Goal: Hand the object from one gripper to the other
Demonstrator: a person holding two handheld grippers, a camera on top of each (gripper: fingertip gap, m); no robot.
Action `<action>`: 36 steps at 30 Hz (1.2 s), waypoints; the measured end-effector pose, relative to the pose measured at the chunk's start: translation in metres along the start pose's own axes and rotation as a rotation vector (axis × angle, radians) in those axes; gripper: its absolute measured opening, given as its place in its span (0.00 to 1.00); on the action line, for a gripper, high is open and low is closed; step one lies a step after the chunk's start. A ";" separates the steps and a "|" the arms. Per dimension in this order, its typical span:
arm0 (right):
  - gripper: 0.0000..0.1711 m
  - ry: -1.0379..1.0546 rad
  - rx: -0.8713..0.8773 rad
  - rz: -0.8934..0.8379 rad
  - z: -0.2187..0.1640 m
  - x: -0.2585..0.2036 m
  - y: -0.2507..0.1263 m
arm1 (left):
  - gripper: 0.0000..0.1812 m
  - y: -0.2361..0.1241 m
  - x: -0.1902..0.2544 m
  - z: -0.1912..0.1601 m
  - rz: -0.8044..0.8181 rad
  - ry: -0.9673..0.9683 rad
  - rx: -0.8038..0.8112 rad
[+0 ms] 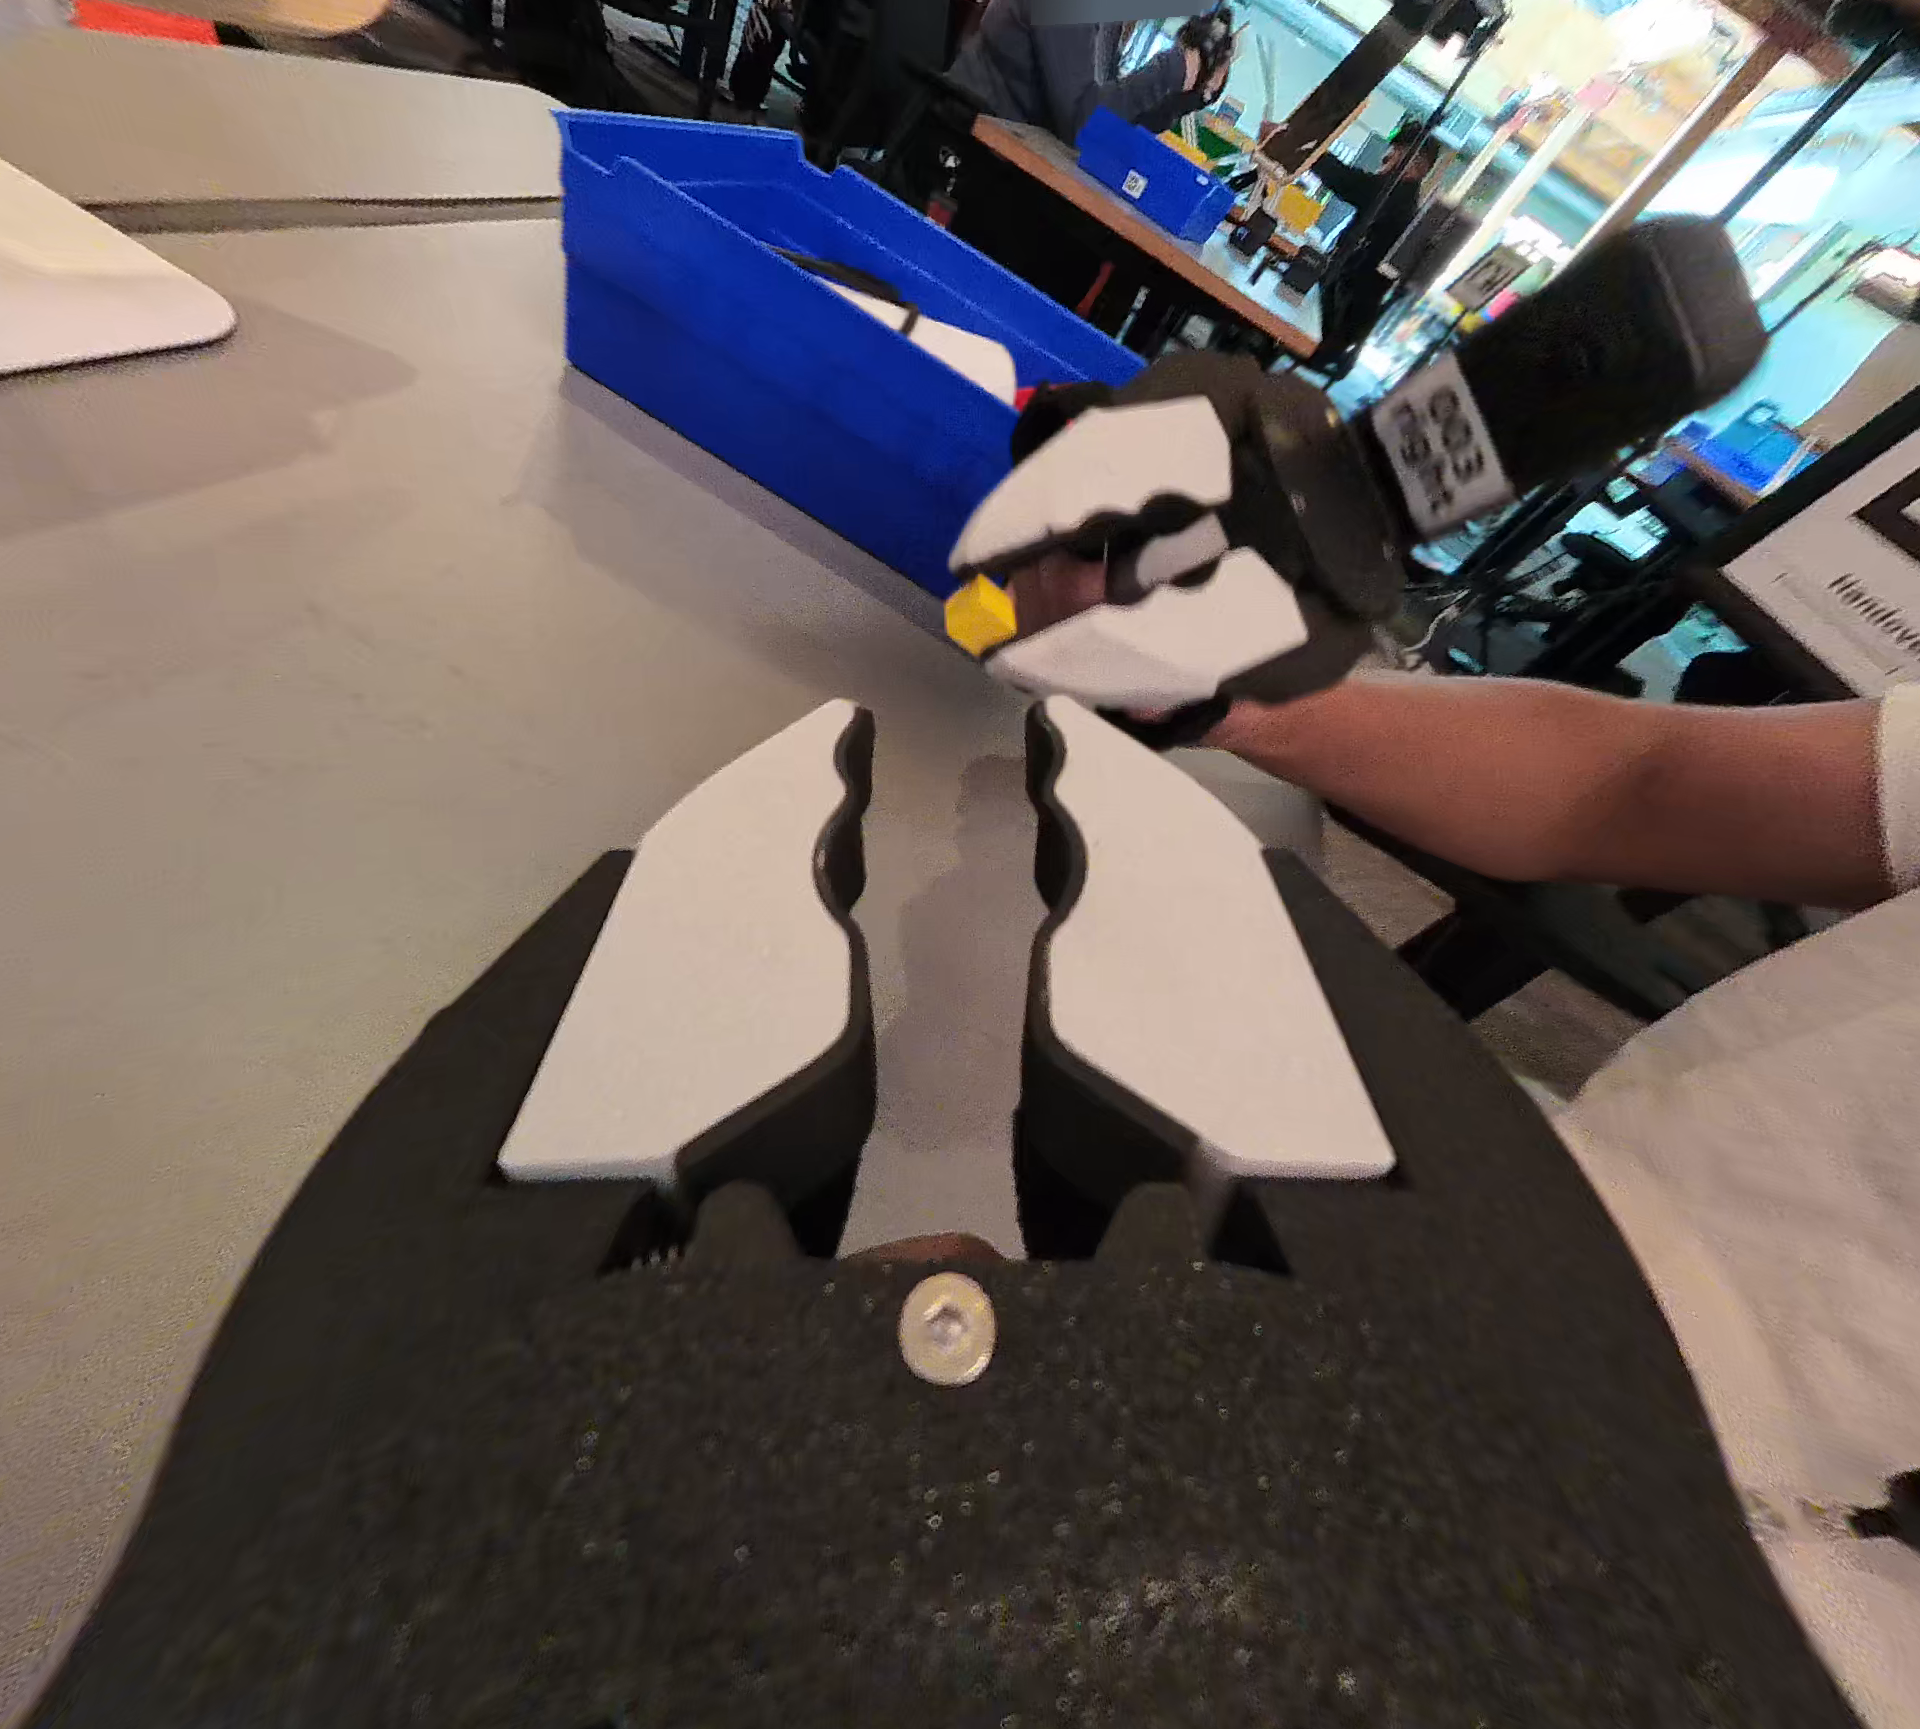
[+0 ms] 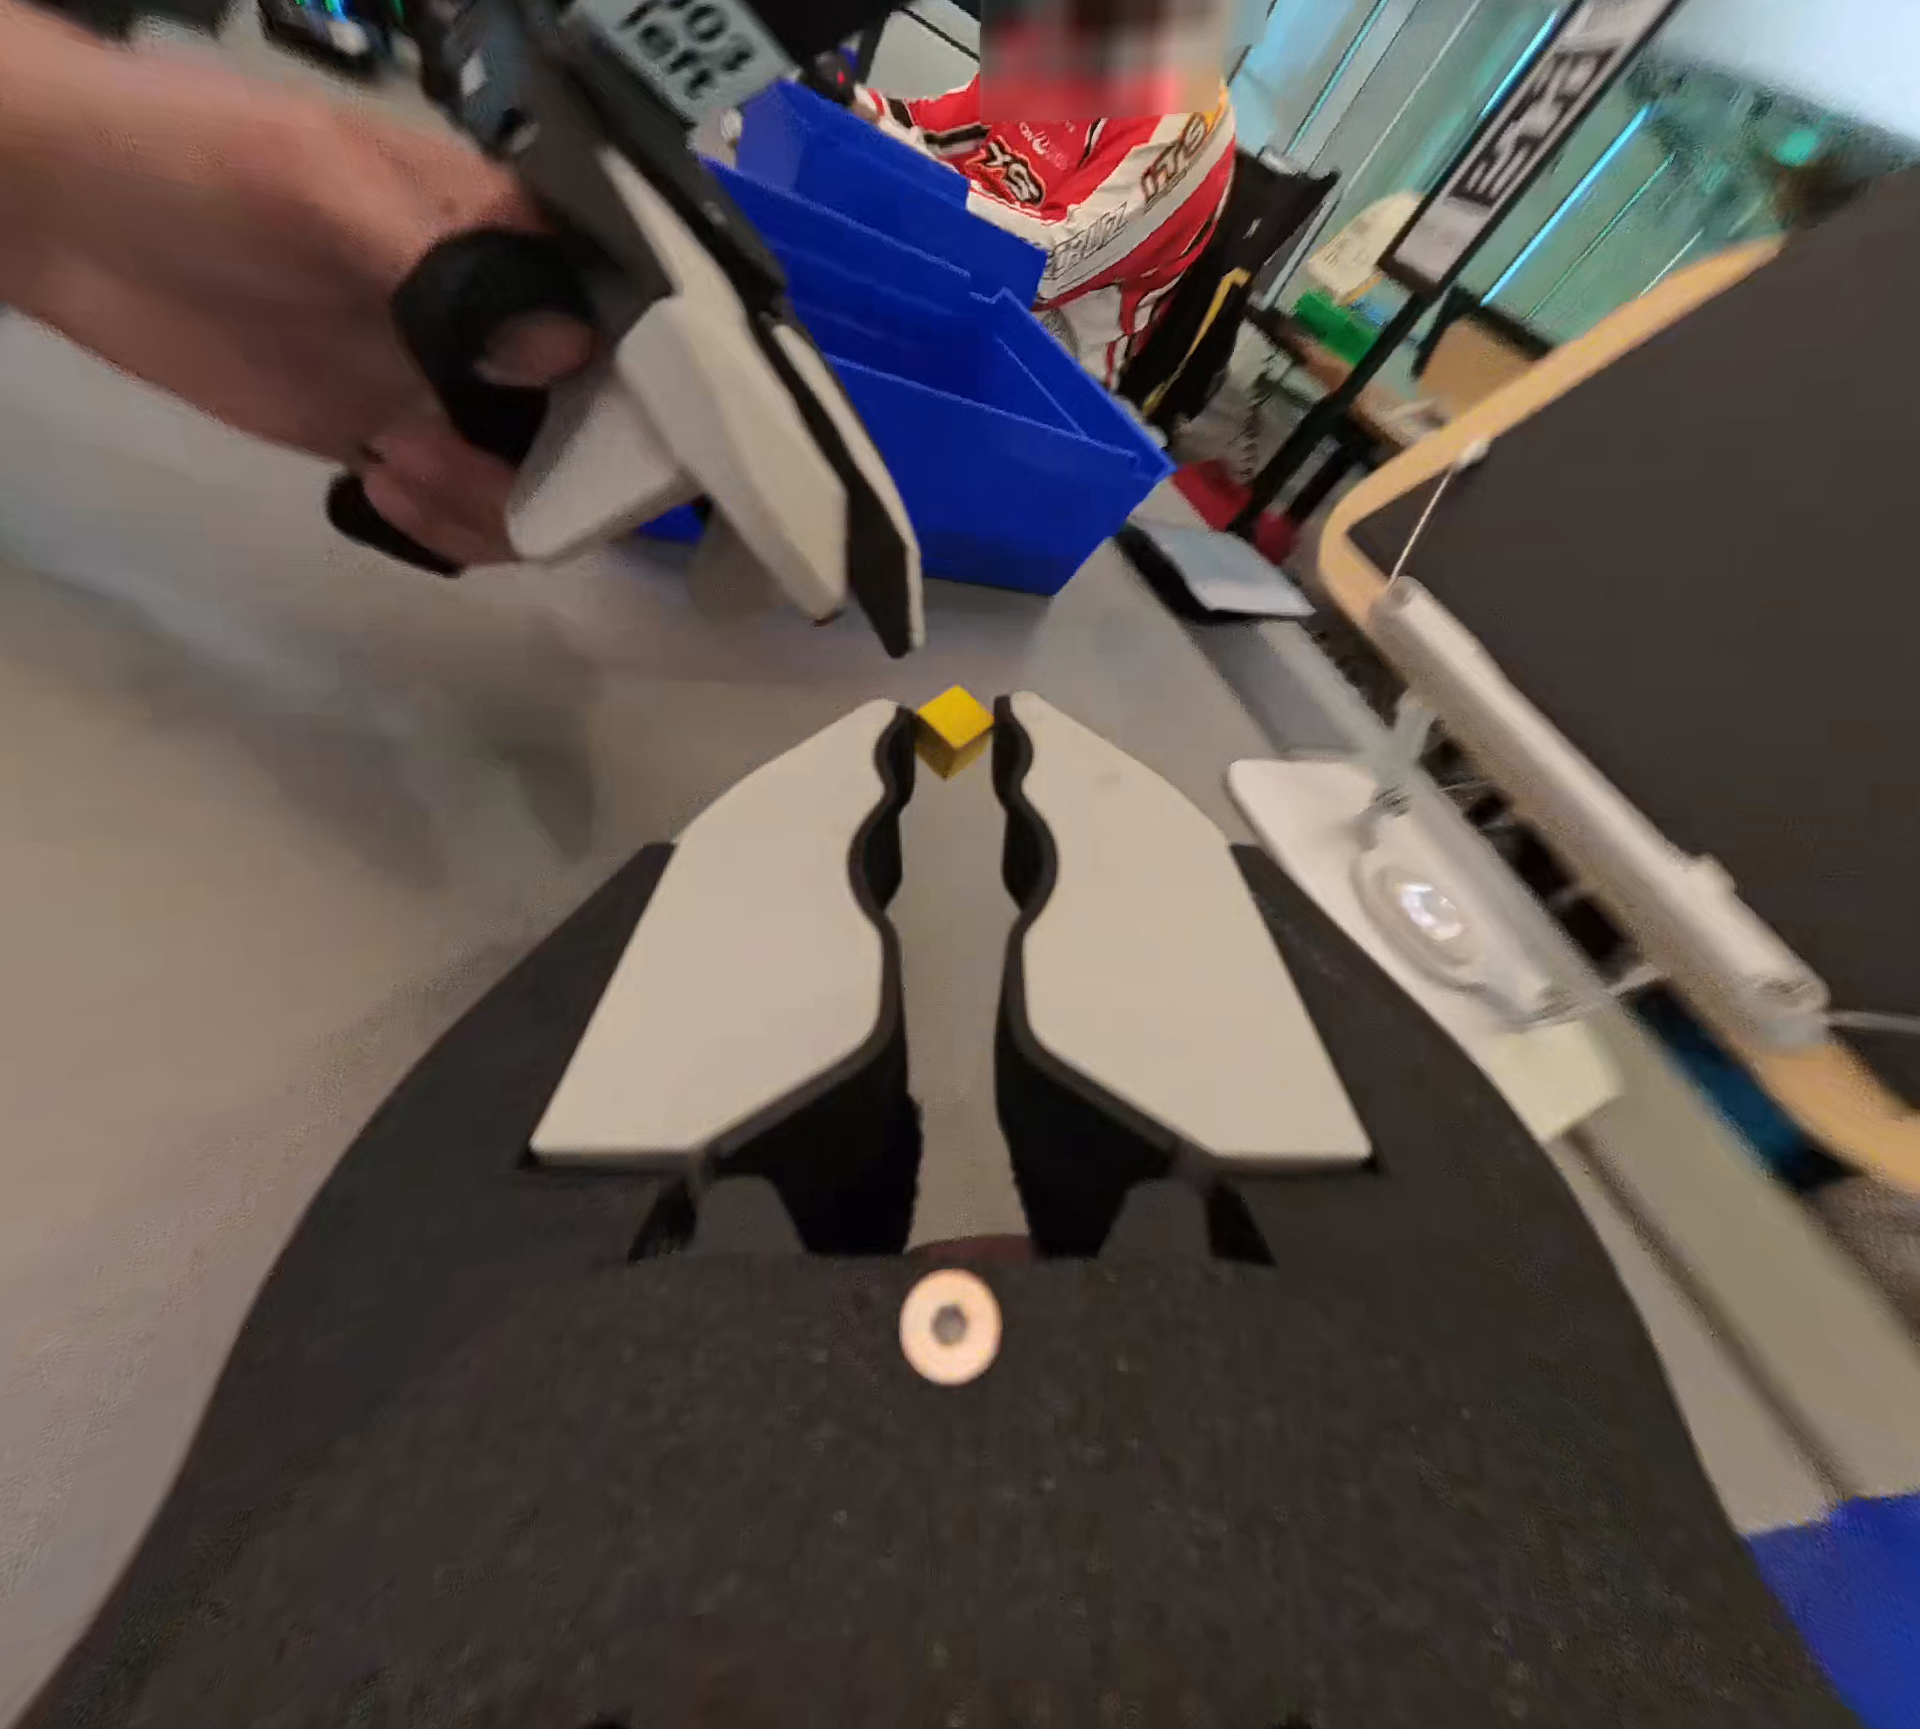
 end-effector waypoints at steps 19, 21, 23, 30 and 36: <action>0.09 -0.404 0.002 -0.109 0.010 -0.029 0.010 | 0.05 0.002 0.003 -0.008 -0.187 -0.179 -0.039; 0.09 -0.390 -0.003 -0.105 0.009 -0.029 0.011 | 0.05 0.002 0.002 -0.008 -0.177 -0.170 -0.044; 0.09 -0.381 -0.003 -0.109 0.008 -0.028 0.012 | 0.06 0.003 0.001 -0.010 -0.174 -0.160 -0.058; 0.09 -0.408 -0.017 -0.119 0.005 -0.028 0.013 | 0.06 0.006 0.000 -0.014 -0.155 -0.152 -0.086; 0.12 -0.154 -0.033 -0.042 -0.004 -0.020 0.014 | 0.05 0.001 -0.011 -0.007 0.052 0.031 -0.062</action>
Point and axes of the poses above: each gripper's, where its closed fingertips meet, y out along the fingers, z out of its top, x = y × z across the jaws, the point moved 4 cm from there along -y, back along the fingers, and after that the axes turned 7 degrees about -y, right-handed, at the moved point
